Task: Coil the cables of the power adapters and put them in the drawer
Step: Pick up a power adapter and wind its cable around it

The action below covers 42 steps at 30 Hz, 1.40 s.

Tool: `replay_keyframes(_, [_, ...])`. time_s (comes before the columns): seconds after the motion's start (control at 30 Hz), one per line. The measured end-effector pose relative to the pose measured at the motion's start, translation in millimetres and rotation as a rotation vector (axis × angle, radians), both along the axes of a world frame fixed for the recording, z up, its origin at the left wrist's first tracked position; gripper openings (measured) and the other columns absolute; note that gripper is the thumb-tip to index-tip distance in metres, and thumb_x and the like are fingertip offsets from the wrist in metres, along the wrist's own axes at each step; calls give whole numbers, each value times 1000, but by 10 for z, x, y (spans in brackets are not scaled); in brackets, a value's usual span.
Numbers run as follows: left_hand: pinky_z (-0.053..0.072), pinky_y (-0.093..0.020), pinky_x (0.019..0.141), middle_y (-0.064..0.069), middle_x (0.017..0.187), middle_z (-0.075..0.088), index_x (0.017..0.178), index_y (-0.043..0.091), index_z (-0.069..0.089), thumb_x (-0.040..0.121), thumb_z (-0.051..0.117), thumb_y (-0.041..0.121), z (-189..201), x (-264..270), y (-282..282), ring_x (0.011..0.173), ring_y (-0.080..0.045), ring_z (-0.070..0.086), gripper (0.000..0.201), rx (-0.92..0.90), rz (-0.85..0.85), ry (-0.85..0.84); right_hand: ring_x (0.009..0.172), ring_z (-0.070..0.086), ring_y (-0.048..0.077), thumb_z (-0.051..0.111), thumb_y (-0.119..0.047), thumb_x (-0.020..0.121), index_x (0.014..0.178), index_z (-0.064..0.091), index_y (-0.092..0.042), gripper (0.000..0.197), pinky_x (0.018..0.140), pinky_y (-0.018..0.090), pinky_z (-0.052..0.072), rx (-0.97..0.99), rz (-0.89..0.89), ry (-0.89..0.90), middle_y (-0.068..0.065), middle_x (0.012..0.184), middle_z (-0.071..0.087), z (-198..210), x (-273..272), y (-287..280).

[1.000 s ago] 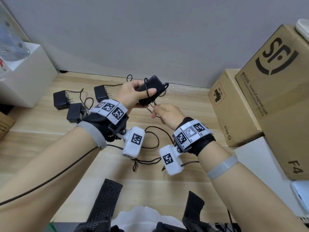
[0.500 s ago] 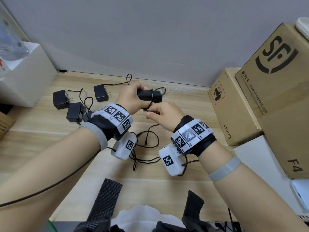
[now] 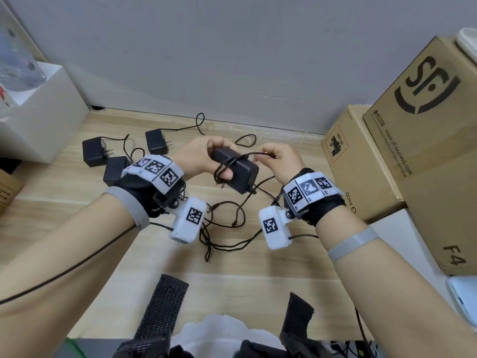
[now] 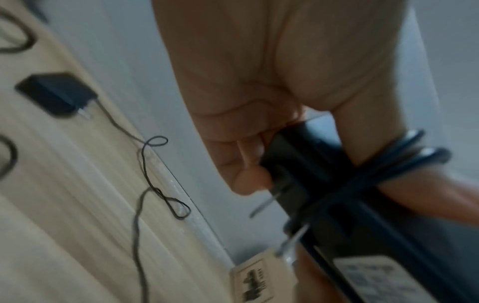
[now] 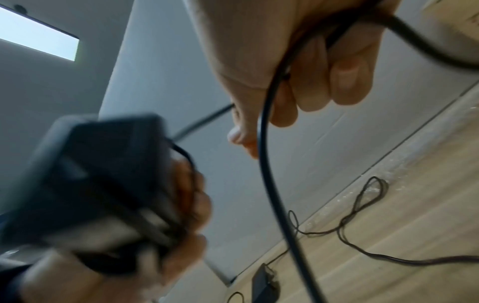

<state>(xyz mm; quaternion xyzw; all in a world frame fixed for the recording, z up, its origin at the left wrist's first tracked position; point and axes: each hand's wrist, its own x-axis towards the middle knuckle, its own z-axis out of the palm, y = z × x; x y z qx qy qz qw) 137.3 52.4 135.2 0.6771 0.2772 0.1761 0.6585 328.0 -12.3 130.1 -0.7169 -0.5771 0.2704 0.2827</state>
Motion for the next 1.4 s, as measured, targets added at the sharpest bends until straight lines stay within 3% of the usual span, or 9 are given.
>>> replay_keyframes(0.13, [56, -26, 58, 0, 83, 70, 103, 9, 57, 30, 93, 42, 34, 75, 52, 76, -15, 68, 88, -230, 84, -329, 60, 44, 12, 48, -35, 94, 77, 64, -30, 24, 62, 28, 36, -88, -74, -17, -5, 68, 54, -117, 34, -84])
replay_keyframes(0.27, [54, -25, 55, 2, 72, 70, 91, 13, 62, 28, 91, 47, 61, 222, 4, 66, -12, 66, 77, -322, 163, -393, 96, 59, 20, 36, -32, 98, 99, 65, -25, 29, 83, 32, 44, -210, 80, -149, 1, 110, 64, -214, -61, -101])
replay_keyframes(0.5, [46, -23, 51, 3, 67, 60, 88, 16, 55, 74, 71, 21, -33, 362, -32, 52, -7, 59, 22, -234, 442, -169, 106, 55, 28, 40, -33, 96, 99, 64, -21, 26, 95, 37, 43, -352, 309, -244, 9, 112, 63, -243, -288, -109])
replay_keyframes(0.7, [49, -19, 48, 1, 77, 56, 78, 20, 47, 78, 71, 10, -86, 357, -60, 62, -11, 57, 26, -89, 524, -18, 107, 55, 27, 42, -27, 97, 104, 64, -14, 27, 89, 31, 40, -354, 402, -294, 10, 114, 62, -96, -403, -96])
replay_keyframes(0.9, [45, -19, 59, 9, 77, 55, 87, 19, 54, 63, 78, 7, -173, 303, -33, 74, -13, 53, 36, 359, 443, 309, 99, 56, 25, 45, -28, 93, 102, 67, -25, 24, 77, 32, 43, -239, 433, -416, 2, 101, 61, 86, -449, -90])
replay_keyframes(1.03, [38, -19, 59, 12, 77, 55, 86, 23, 56, 60, 82, 13, -202, 208, -2, 72, -8, 51, 38, 475, 340, 502, 100, 56, 21, 53, -31, 89, 104, 68, -33, 20, 73, 27, 36, -123, 357, -455, -2, 105, 66, 189, -339, -78])
replay_keyframes(1.17, [38, -13, 55, 13, 79, 56, 90, 26, 56, 64, 81, 11, -165, 113, 11, 71, -5, 51, 39, 478, 67, 636, 104, 56, 20, 50, -19, 91, 101, 65, -25, 19, 83, 33, 46, -38, 259, -462, -2, 109, 64, 215, -179, -46])
replay_keyframes(1.27, [43, -6, 57, 13, 80, 59, 88, 25, 58, 58, 85, 10, -91, 55, 18, 72, -3, 55, 44, 343, -81, 535, 105, 56, 19, 47, -12, 92, 100, 64, -22, 21, 86, 34, 46, -57, 229, -419, -4, 109, 64, 153, -117, -12])
replay_keyframes(1.4, [51, -16, 56, 5, 79, 64, 86, 21, 58, 40, 89, 20, -8, 46, 3, 68, -6, 61, 55, 69, -111, 210, 101, 56, 22, 46, -14, 93, 99, 64, -17, 18, 83, 35, 45, -70, 168, -364, 1, 104, 64, 60, -90, -25])
